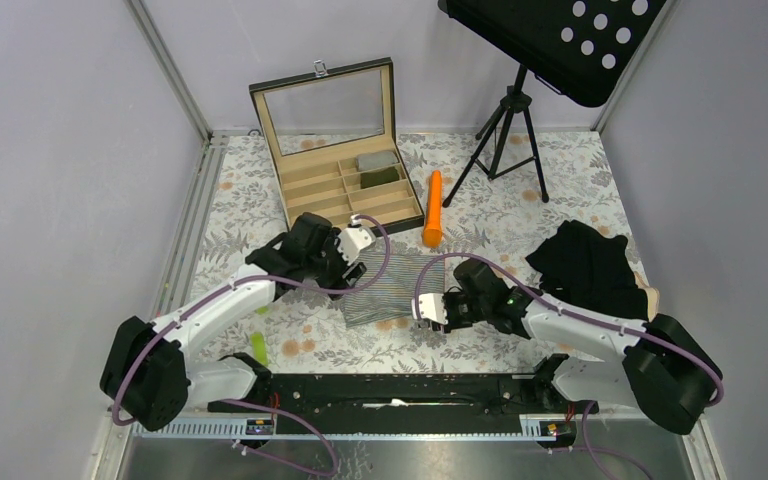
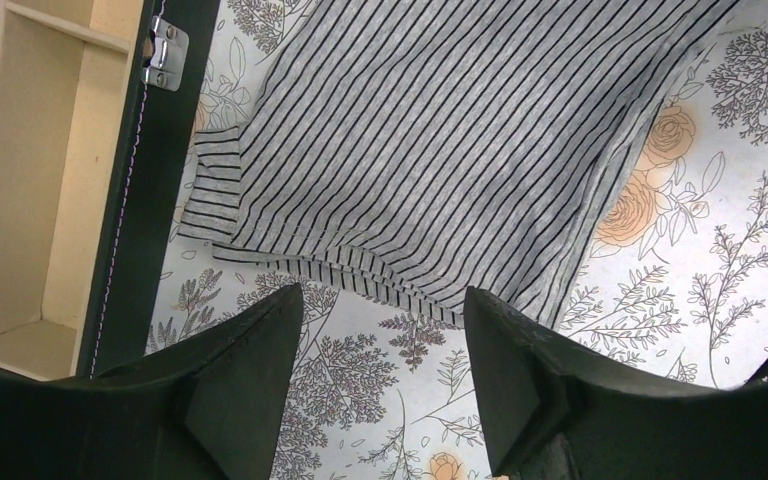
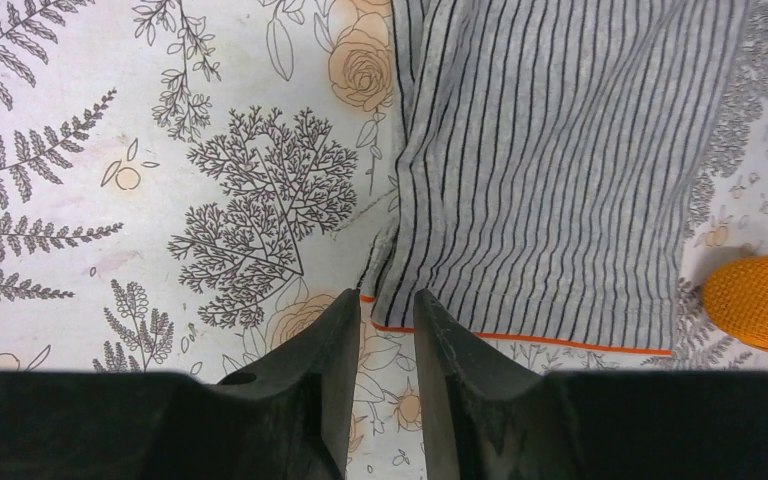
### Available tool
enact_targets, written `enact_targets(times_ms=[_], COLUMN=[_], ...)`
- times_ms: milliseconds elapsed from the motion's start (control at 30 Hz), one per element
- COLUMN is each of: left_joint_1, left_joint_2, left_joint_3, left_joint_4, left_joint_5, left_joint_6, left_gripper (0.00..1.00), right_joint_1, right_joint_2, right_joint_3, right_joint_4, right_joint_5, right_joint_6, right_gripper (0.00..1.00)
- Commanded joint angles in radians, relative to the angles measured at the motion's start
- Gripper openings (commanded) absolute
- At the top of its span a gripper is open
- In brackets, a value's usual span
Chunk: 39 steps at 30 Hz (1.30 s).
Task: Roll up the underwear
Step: Fold the underwear at the center of the board.
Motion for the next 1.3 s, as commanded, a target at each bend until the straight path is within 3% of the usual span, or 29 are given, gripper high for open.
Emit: enact_targets(times_ms=[0,367,633,833,1267], left_joint_1=[0.005,0.004,0.002,-0.002,-0.018], left_joint_2=[-0.035,-0.045,-0.111,-0.170,-0.164], left_joint_3=[-0.010,-0.036,-0.069,-0.089,-0.086], left_joint_4=[0.007,0.021,0.002,-0.013,-0.018], left_joint_5=[0.037,0.025,0.030,0.040,0.074], left_joint_6=[0.035,0.062,0.070,0.137,0.139], left_gripper=[0.66,0.67,0.67,0.67,0.67], right_joint_1=[0.007,0.007,0.007,0.007,0.007], right_joint_2=[-0.039,0.048,0.127,0.059,0.147], right_joint_3=[0.023,0.023,0.041,0.074,0.081], right_joint_4=[-0.039,0.010,0.044,0.025,0.026], right_joint_5=[0.012,-0.045,0.036,0.041,0.037], right_joint_6=[0.005,0.031,0.063,0.093,0.078], right_gripper=[0.34,0.40,0.38,0.36,0.38])
